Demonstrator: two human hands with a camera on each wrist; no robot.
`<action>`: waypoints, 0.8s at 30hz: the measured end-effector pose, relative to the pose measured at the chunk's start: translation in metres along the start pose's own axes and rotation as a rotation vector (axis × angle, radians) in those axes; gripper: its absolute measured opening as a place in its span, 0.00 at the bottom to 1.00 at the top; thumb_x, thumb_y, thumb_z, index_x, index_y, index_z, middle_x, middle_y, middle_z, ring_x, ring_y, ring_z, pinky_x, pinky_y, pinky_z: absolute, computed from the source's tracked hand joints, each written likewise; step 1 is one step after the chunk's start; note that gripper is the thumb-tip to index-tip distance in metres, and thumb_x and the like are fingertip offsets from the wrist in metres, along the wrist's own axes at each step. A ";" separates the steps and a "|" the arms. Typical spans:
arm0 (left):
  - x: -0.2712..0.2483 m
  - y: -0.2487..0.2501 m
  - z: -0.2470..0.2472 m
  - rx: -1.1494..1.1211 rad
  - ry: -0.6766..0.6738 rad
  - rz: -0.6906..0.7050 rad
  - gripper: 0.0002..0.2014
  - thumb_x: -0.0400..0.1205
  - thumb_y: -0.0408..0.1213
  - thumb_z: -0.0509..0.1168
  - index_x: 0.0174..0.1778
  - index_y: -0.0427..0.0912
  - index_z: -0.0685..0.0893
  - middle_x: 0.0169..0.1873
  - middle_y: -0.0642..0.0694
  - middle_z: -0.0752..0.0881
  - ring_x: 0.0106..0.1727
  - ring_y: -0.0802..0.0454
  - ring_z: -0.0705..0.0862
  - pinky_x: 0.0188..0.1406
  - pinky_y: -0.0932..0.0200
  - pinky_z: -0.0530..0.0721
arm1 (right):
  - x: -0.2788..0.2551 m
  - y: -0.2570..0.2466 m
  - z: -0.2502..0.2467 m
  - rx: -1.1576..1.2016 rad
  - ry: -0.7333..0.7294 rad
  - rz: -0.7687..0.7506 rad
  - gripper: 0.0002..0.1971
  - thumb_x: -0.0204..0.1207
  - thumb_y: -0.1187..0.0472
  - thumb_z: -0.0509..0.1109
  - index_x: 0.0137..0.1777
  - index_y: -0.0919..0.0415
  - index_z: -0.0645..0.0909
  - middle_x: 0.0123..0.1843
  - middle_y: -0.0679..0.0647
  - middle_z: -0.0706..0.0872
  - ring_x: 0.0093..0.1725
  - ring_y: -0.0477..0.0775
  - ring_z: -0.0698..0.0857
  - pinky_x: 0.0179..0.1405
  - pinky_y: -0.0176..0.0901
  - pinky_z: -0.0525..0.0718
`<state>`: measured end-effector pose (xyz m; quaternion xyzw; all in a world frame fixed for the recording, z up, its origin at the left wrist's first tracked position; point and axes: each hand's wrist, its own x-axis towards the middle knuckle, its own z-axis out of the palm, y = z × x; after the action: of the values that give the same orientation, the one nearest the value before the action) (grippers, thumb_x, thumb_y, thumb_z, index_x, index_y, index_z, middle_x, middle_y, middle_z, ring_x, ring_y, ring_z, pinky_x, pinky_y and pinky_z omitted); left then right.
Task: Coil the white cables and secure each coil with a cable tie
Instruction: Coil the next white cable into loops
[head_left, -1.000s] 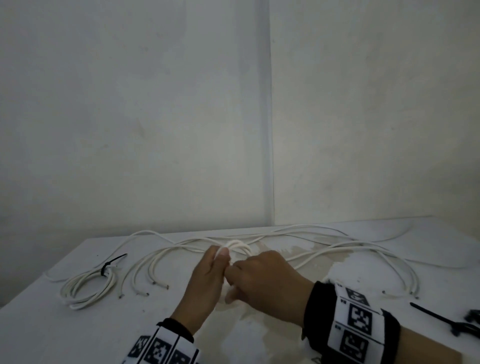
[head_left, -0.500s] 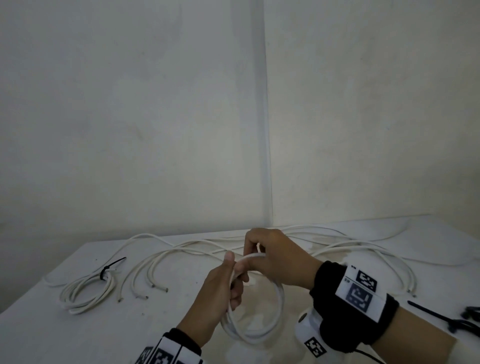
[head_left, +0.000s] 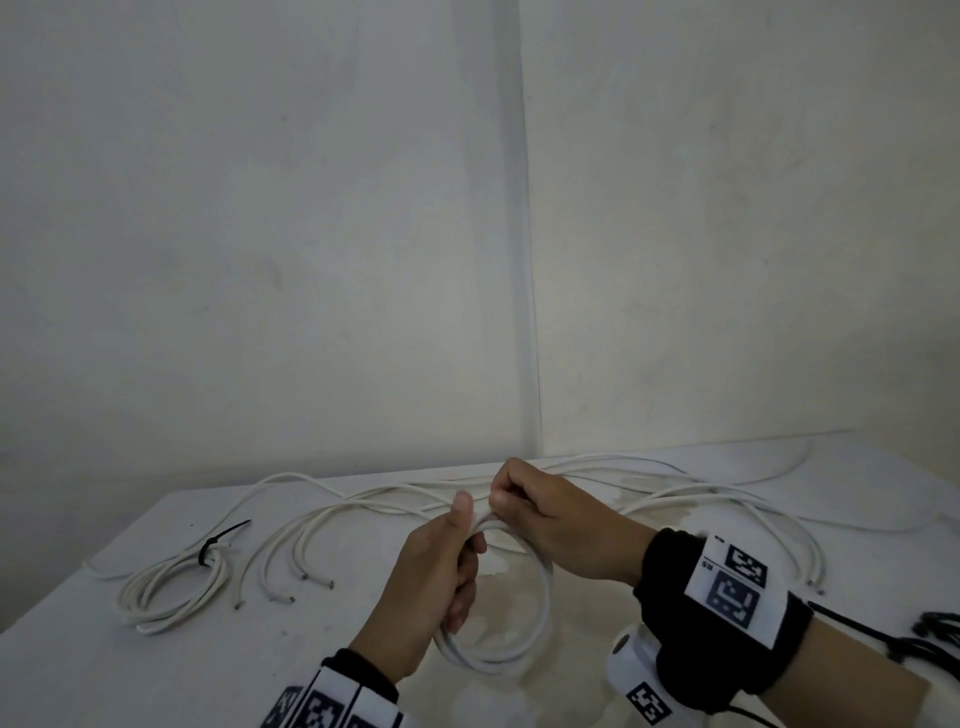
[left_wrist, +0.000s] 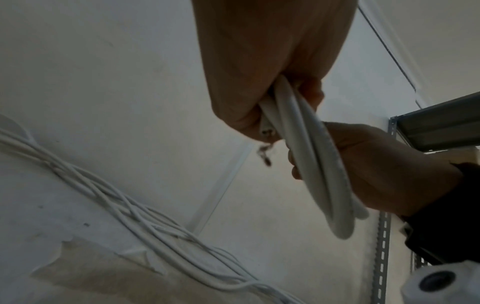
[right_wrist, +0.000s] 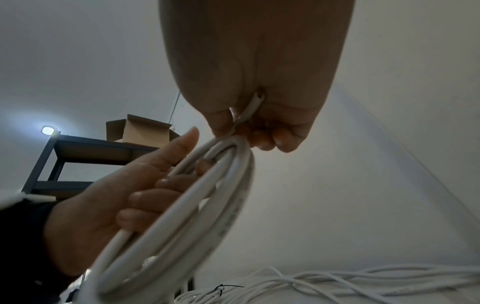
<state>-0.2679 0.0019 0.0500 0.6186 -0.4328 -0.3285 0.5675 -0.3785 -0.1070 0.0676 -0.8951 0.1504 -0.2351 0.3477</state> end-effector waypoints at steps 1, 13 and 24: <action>-0.001 0.001 0.001 0.014 -0.009 -0.009 0.25 0.78 0.59 0.51 0.34 0.37 0.73 0.16 0.51 0.62 0.14 0.56 0.60 0.14 0.67 0.60 | -0.001 0.000 -0.002 -0.014 -0.006 -0.012 0.10 0.84 0.57 0.57 0.40 0.49 0.68 0.34 0.41 0.73 0.32 0.37 0.71 0.36 0.27 0.70; -0.002 0.002 -0.001 0.001 0.005 -0.005 0.19 0.83 0.48 0.55 0.30 0.39 0.70 0.16 0.51 0.61 0.15 0.56 0.57 0.14 0.68 0.58 | 0.003 -0.002 -0.007 -0.298 0.194 -0.217 0.10 0.74 0.58 0.71 0.49 0.63 0.89 0.38 0.56 0.80 0.36 0.38 0.72 0.34 0.26 0.65; 0.002 0.005 -0.008 -0.023 0.067 0.024 0.20 0.84 0.46 0.55 0.27 0.40 0.68 0.16 0.51 0.61 0.16 0.56 0.56 0.15 0.67 0.56 | -0.003 0.003 0.005 0.167 0.230 0.063 0.18 0.74 0.53 0.68 0.39 0.71 0.86 0.37 0.66 0.88 0.34 0.52 0.81 0.40 0.49 0.80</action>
<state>-0.2608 0.0036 0.0557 0.6172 -0.4173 -0.3058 0.5928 -0.3787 -0.1045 0.0613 -0.8250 0.1972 -0.3369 0.4086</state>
